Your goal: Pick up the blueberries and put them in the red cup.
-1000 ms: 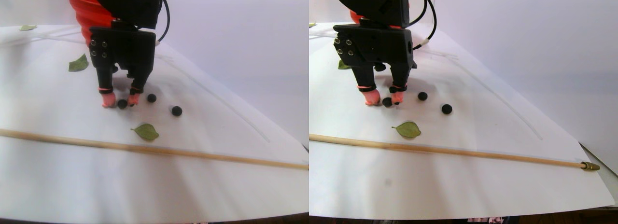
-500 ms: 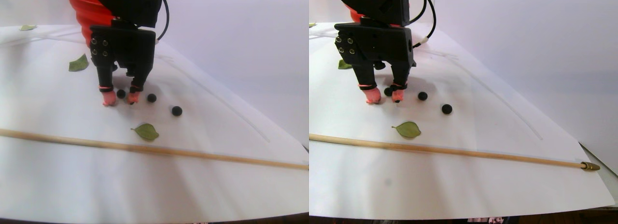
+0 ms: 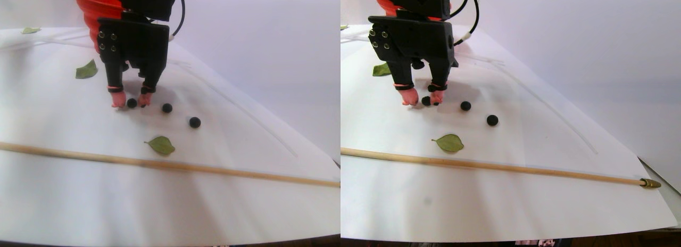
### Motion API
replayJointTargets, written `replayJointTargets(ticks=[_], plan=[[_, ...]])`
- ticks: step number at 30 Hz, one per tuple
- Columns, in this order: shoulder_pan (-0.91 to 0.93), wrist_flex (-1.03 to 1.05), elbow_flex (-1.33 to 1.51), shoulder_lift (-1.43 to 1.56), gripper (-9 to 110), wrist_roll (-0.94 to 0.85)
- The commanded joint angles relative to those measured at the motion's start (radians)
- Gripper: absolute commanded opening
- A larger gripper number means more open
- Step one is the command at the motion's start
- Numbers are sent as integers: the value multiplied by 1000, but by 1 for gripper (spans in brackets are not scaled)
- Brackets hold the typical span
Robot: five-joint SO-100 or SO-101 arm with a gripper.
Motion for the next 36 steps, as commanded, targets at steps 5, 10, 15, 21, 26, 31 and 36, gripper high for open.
replayJointTargets(ticks=[5, 10, 15, 21, 26, 31, 36], plan=[[-3, 32, -2, 104, 17, 12], [-2, 31, -6, 109, 17, 6], [9, 6, 5, 106, 17, -15], [28, -18, 12, 87, 17, -44], [44, -28, 17, 75, 17, -64], [55, -40, 28, 71, 17, -75], [57, -52, 40, 58, 17, -72]])
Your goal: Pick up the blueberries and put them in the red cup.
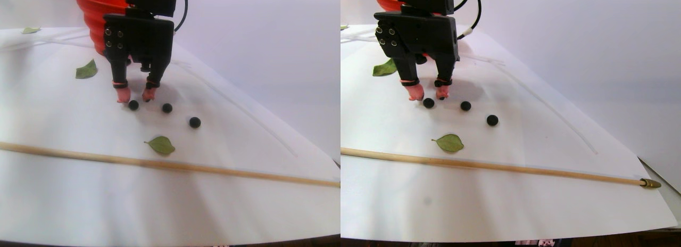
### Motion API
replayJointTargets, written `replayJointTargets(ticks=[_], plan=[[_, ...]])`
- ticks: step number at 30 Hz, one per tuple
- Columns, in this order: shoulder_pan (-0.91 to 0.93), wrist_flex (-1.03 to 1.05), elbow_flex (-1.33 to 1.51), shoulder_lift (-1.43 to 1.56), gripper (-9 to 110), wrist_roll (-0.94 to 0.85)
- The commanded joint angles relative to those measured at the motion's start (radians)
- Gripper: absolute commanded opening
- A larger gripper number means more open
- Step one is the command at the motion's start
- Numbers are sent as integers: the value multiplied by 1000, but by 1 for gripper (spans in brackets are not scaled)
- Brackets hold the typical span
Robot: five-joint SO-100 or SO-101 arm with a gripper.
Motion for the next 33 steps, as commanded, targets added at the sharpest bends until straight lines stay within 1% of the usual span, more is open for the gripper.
replayJointTargets(ticks=[1, 33], plan=[[25, -11, 23, 26, 17, 0], [2, -212, 21, -160, 15, 48]])
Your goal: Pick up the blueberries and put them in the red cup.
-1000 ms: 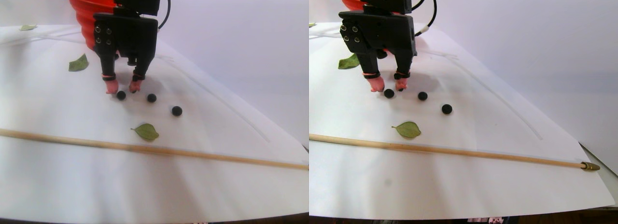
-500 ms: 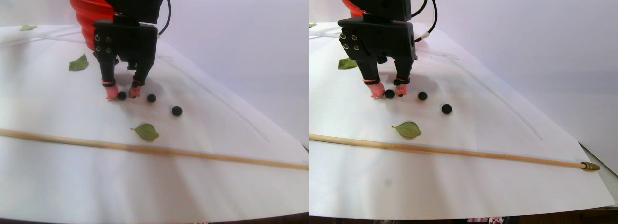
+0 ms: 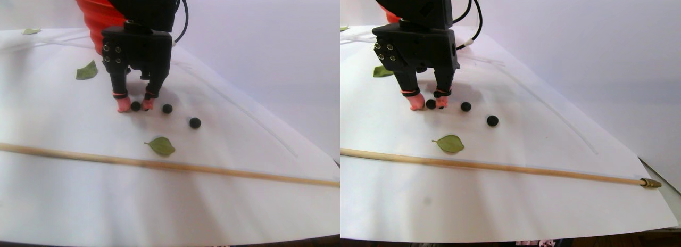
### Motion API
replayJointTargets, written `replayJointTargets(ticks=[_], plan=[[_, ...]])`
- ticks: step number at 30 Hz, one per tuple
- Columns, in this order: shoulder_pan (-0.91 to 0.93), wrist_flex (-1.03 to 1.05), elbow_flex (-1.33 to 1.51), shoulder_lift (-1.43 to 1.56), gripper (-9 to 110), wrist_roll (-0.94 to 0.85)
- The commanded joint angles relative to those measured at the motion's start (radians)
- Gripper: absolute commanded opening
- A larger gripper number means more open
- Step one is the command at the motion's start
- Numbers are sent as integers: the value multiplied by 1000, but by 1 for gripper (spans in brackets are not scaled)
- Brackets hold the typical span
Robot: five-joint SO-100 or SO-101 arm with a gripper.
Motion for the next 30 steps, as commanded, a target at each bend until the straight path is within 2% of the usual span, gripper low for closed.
replayJointTargets(ticks=[1, 18, 30], plan=[[2, -17, -3, -23, 14, 18], [17, -23, -43, -54, 10, 3], [11, 107, -48, 97, 10, 6]])
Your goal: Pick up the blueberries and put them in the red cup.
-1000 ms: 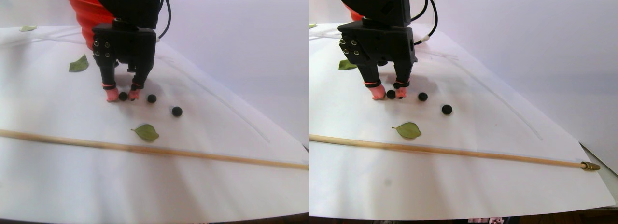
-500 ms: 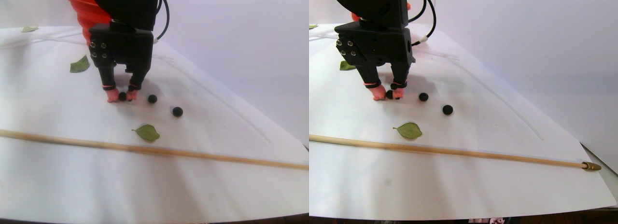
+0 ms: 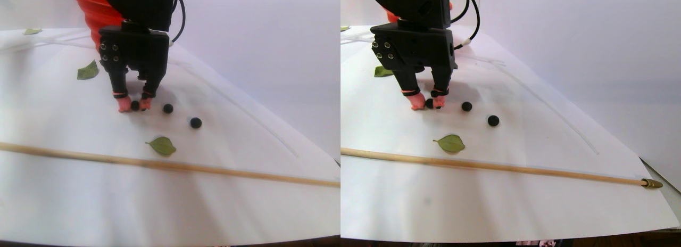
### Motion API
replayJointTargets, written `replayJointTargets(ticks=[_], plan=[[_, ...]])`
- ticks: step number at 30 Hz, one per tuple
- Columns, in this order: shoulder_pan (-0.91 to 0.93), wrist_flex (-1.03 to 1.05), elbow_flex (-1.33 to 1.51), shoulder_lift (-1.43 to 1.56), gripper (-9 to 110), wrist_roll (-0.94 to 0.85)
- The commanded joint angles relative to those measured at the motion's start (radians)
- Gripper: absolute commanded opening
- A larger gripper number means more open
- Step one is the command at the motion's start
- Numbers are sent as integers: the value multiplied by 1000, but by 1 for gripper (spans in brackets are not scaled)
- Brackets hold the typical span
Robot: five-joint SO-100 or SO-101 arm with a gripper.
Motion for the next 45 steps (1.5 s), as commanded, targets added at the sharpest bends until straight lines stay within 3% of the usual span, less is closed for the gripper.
replayJointTargets(ticks=[1, 45], plan=[[9, 44, -2, 86, 9, 8], [-109, 626, 37, 667, 9, 100]])
